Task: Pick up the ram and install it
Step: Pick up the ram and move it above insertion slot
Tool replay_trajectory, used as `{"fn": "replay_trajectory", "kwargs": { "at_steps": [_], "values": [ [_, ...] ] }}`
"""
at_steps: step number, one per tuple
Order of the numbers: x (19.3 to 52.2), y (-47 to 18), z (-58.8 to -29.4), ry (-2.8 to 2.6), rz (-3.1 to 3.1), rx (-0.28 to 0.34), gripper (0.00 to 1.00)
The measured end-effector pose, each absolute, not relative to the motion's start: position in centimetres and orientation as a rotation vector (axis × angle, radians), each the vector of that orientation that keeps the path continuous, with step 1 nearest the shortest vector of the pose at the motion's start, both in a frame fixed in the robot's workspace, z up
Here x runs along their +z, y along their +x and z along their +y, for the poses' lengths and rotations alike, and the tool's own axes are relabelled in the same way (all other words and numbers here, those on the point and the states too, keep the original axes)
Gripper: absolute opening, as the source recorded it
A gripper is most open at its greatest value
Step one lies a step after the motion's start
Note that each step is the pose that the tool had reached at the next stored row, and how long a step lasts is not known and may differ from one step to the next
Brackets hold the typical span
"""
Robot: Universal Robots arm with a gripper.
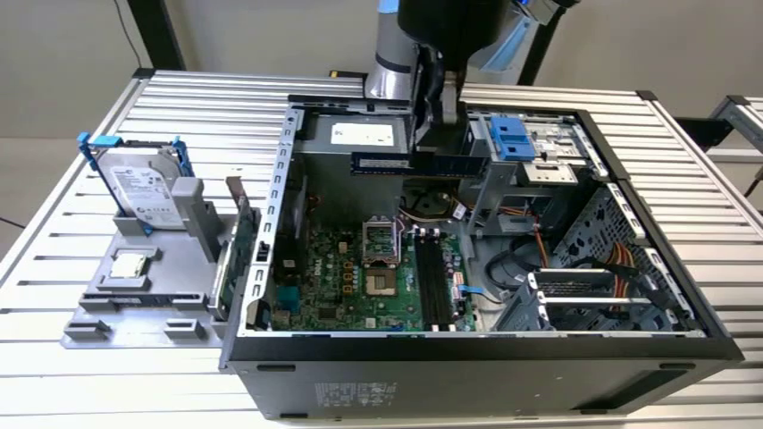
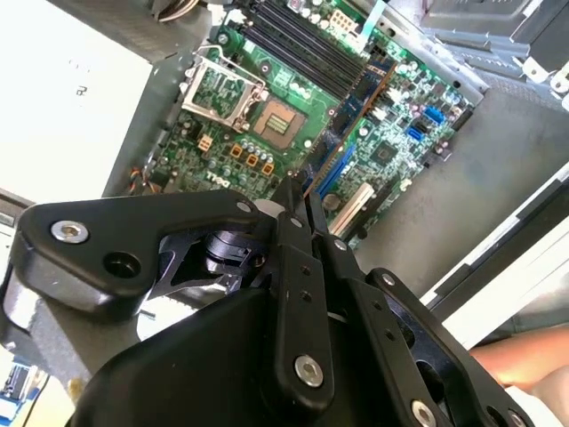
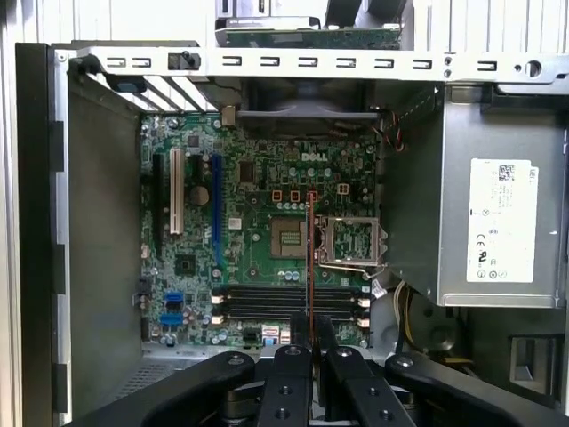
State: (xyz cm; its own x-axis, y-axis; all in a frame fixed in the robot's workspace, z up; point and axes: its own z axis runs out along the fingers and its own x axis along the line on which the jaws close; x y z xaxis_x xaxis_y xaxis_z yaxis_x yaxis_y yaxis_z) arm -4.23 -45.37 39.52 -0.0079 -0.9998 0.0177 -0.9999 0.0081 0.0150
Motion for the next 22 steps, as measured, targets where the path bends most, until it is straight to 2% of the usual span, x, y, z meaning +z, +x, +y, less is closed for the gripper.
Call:
{"fn": "replay_trajectory", "kwargs": {
  "at_steps": [22],
  "values": [
    [39.47,-4.04,-45.37,2.175,-2.235,0.003,0.00]
  ]
}}
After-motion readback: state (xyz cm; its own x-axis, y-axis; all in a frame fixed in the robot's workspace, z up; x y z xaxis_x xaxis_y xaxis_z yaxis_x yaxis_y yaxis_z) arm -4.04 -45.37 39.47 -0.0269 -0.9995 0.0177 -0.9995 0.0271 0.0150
